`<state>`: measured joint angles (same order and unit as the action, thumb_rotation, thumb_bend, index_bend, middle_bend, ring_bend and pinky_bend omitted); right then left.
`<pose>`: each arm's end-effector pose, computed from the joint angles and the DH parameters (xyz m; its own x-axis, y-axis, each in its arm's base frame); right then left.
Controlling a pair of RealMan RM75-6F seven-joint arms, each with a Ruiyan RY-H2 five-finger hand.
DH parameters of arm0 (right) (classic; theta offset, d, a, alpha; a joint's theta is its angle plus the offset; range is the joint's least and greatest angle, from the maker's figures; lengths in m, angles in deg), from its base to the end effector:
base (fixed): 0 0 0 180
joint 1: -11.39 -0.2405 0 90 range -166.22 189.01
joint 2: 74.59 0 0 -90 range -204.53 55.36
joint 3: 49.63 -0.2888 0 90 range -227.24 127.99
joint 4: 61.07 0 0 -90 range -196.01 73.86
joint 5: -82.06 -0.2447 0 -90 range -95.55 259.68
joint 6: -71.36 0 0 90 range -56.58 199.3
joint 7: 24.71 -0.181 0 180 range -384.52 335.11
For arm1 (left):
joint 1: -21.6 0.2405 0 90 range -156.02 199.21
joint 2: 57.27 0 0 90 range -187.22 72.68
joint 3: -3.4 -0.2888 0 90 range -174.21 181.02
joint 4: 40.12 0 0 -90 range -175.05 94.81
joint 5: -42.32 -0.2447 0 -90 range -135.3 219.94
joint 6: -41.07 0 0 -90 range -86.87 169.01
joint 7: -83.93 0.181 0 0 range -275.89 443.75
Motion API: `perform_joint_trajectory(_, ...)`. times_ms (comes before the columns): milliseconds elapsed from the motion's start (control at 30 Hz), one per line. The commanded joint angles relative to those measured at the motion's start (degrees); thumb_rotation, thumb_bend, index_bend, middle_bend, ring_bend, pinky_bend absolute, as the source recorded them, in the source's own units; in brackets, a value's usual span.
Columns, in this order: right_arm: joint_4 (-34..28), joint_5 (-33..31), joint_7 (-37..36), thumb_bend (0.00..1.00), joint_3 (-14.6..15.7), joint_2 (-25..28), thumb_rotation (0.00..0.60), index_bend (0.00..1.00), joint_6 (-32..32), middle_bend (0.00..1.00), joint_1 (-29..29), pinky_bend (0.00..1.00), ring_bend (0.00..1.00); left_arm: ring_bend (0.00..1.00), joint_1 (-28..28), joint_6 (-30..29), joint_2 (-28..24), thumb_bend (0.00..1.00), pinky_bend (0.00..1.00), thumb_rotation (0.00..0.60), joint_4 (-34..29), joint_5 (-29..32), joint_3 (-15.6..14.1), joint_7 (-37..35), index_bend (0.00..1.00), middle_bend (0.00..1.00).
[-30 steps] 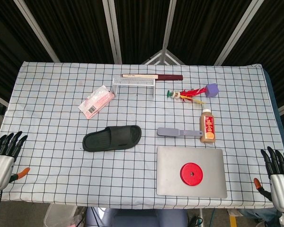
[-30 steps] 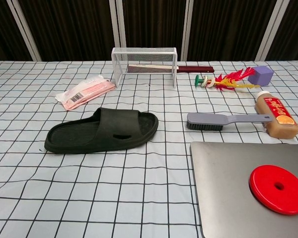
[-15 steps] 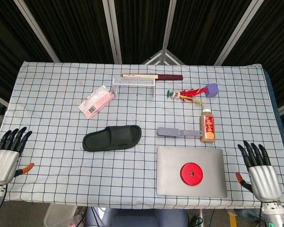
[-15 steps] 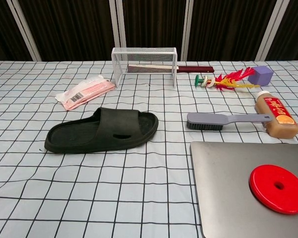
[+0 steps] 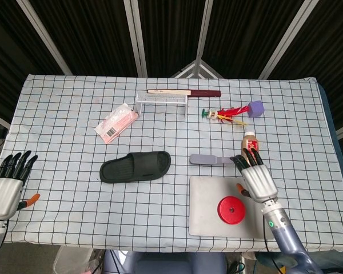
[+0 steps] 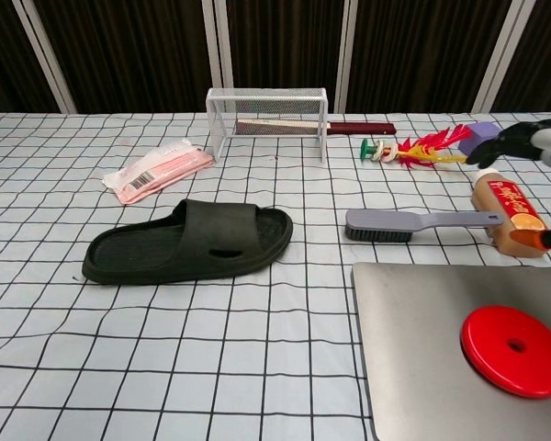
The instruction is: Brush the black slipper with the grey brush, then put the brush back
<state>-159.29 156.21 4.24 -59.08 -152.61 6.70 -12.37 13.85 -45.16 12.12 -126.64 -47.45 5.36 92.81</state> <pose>-0.2289 -0.3287 0.0115 0.5330 -0.1464 0.8333 -0.8321 -0.2689 0.4850 -0.3446 0.2379 0.1141 0.5431 -0.0414 0.8387 0.8316 -0.1120 -0.5440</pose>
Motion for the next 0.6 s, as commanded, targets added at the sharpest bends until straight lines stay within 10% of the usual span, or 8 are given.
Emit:
perform_joint_trajectory(33,2.5,-6.5,4.7,0.35,-2.9,-4.0,0.6,0.2,5.6,0.23,-5.0,0.0,0.0,0.0,-0.1,0.3,0.0,0.07,0.01,0.6,0.3,0.5,0.2,-0.3,0.0,0.0)
perform_joint_trajectory(600,9.8,-17.6,12.9,0.34,-4.0,-11.7,0.6,0.23,11.2,0.25,-14.7,0.0,0.0,0.0,-0.5,1.6,0.0,0.07,0.01,0.6,1.1,2.4,0.9,-0.9,0.0,0.0)
